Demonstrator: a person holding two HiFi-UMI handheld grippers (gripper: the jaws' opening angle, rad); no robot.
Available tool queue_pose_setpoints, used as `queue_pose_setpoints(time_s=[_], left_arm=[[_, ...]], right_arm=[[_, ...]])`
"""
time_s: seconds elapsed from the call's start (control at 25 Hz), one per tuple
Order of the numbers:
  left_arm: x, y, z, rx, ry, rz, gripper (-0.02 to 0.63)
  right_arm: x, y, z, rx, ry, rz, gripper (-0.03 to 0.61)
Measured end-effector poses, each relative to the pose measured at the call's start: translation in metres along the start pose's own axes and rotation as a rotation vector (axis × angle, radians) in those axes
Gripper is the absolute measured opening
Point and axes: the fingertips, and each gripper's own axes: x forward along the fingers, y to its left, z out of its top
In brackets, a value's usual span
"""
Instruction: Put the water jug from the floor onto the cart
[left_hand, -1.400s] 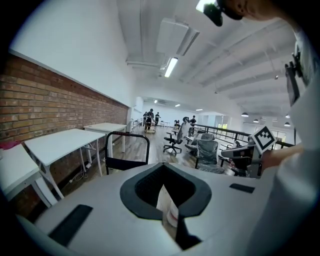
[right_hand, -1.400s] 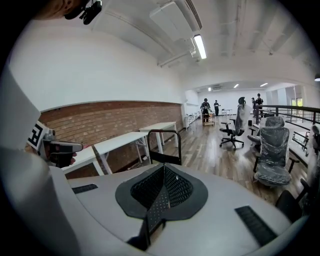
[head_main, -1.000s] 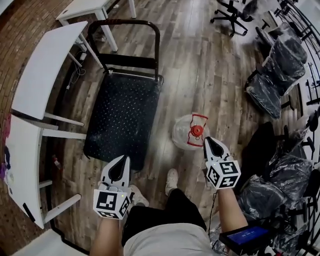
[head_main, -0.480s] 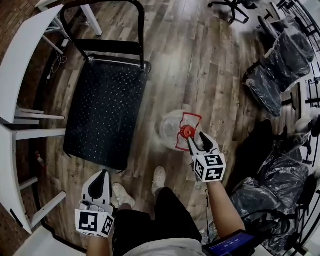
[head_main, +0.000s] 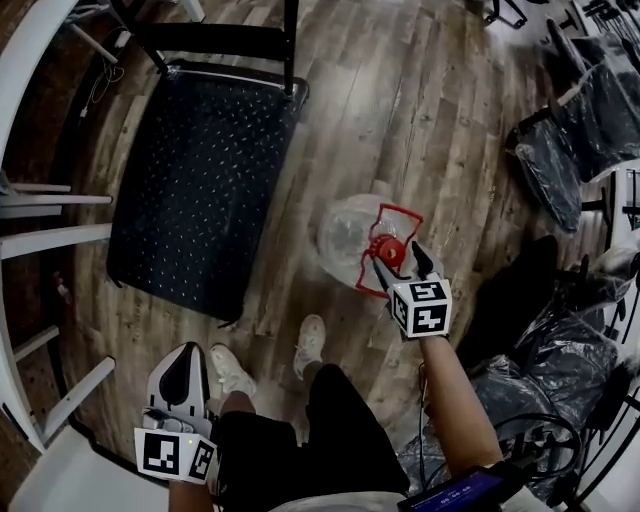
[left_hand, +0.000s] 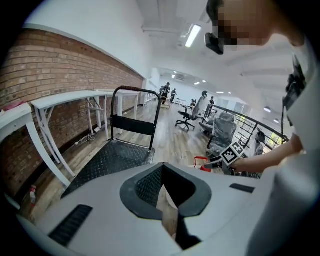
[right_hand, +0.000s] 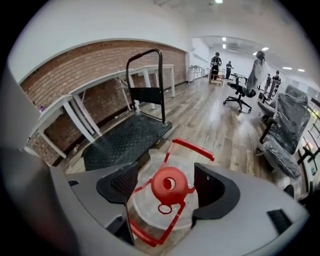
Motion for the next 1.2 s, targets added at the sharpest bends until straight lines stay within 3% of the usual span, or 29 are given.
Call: queue_pose_setpoints(time_s=[0.16, 0.32, 0.44, 0.68, 0.88, 1.2], left_arm=[[0.006, -0.003, -0.014, -0.015, 0.028, 0.001, -0.002], [0.006, -0.006, -0.017, 0.020, 0.048, -0.008, -0.002], [0.007, -0.003, -0.017, -0.007, 0.046, -0.007, -0.002], [0.006, -0.001, -0.019, 0.030, 0.060, 0.002, -0.002], [-0.002, 0.012, -0.020, -0.002, 0.053, 0.014, -0.002], [-0.033, 0.052, -0.003, -0.018, 0.000, 0.068, -0.002]], right_arm=[[0.030, -0.006, -0.021, -0.002, 0.062, 0.003, 0.337], [0.043, -0.005, -0.028, -0.002, 0.088, 0.002, 0.341], [0.049, -0.007, -0.031, 0.011, 0.105, -0.023, 0.341], [0.047, -0.015, -0.034, 0.044, 0.080, -0.081, 0.314], [0.043, -0.015, -0.035, 0.062, 0.083, -0.114, 0.313], [-0.012, 0.005, 0.007, 0.044, 0.012, -0.162, 0.313]])
